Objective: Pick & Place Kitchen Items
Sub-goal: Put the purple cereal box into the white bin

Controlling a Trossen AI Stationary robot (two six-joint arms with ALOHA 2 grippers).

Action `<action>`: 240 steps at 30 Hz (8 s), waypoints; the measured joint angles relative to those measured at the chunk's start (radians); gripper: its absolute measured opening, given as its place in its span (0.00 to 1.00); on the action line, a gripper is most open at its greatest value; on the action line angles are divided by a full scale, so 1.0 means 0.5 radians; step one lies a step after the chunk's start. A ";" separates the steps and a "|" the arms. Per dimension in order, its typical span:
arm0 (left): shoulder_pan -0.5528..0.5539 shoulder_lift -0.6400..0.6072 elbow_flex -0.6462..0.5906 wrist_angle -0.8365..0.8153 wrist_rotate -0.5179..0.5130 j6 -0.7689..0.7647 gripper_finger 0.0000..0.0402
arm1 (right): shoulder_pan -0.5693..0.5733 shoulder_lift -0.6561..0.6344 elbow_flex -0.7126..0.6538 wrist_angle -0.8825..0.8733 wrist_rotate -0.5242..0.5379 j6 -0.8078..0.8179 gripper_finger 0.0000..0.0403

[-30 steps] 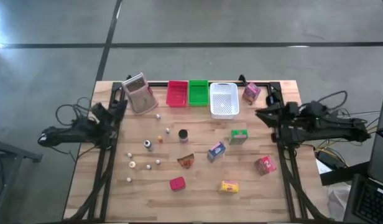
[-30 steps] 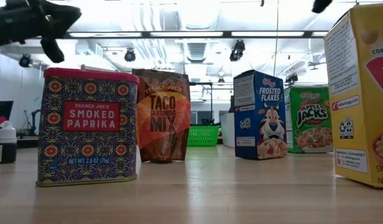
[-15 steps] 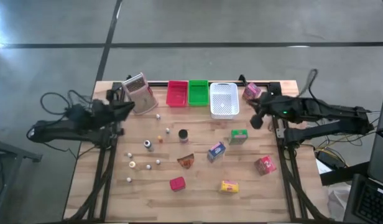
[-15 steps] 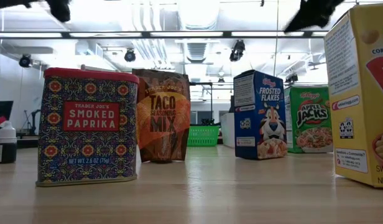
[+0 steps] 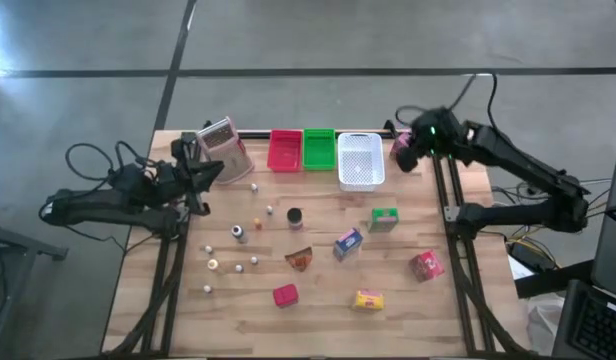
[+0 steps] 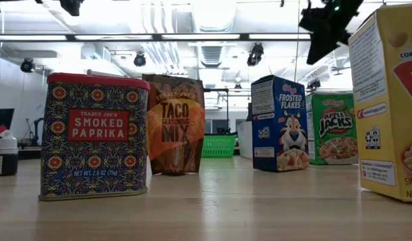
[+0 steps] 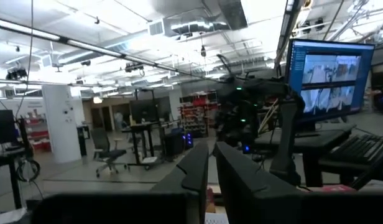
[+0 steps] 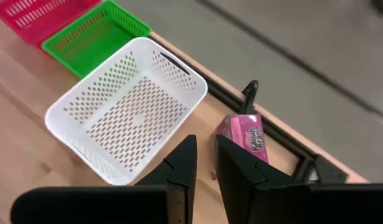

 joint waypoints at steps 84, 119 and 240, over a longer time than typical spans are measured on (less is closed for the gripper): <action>0.000 -0.002 -0.001 -0.233 0.001 -0.069 0.10 | -0.658 1.183 0.466 -0.515 -0.273 -0.476 0.73; -0.001 -0.003 -0.001 -0.272 0.001 -0.093 0.10 | -0.770 1.184 0.197 -0.122 -0.430 -0.557 0.59; 0.000 -0.002 -0.002 -0.349 0.001 -0.116 0.10 | -0.419 1.914 1.751 -0.789 -0.844 -1.450 0.35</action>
